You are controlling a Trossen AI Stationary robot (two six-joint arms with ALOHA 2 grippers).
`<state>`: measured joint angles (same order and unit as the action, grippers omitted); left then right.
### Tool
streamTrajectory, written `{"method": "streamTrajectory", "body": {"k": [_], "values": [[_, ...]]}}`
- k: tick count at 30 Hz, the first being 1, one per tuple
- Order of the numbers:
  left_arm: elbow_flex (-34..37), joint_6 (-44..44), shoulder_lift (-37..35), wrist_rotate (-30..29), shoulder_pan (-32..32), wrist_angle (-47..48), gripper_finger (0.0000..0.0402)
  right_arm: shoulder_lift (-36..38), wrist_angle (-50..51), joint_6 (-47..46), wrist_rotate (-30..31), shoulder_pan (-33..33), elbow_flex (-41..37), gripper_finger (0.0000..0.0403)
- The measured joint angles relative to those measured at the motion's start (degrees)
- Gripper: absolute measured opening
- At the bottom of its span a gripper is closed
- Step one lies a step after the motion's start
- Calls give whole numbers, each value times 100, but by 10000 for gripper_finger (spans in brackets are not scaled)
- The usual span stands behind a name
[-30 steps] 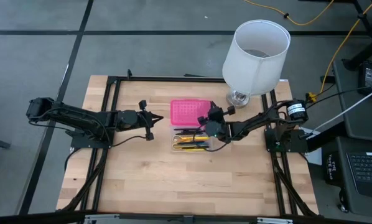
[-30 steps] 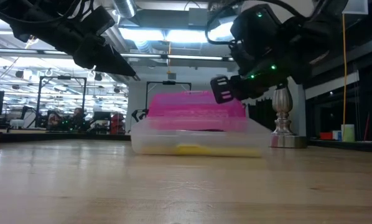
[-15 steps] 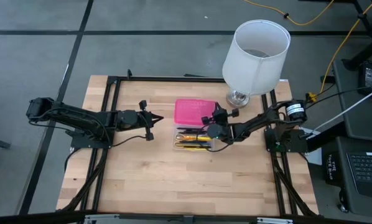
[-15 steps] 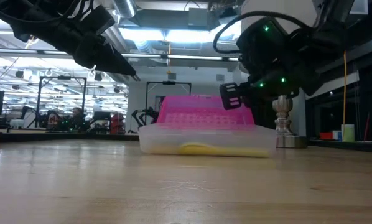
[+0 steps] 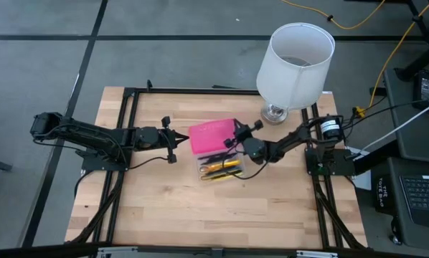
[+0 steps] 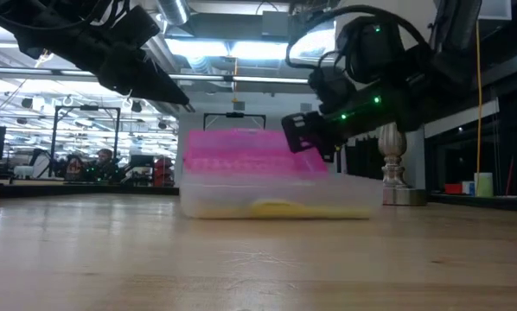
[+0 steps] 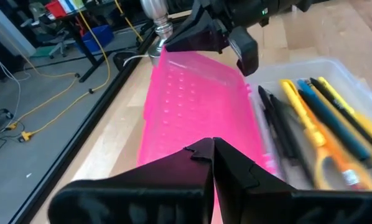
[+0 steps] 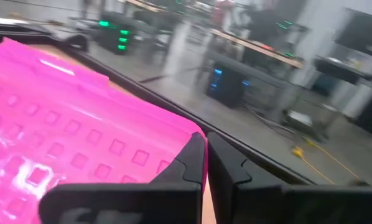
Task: Pick & place school supplies into a supply box
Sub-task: Close the pink supply box
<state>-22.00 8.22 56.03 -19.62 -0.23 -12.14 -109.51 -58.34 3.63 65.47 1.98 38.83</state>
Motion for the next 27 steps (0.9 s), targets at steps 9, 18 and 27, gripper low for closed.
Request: {"method": "streamTrajectory", "body": {"k": [9, 18, 27], "values": [[0, 1, -1, 0, 0, 50, 1, 0, -298, 592, -1313, -204, 0, 10], [0, 106, 0, -127, 0, 187, 1, 0, -769, 908, -1786, -204, -4, 10], [2, 633, -2, -901, 35, 34, 1, 0, -1942, 914, -2112, -221, -560, 10]]}}
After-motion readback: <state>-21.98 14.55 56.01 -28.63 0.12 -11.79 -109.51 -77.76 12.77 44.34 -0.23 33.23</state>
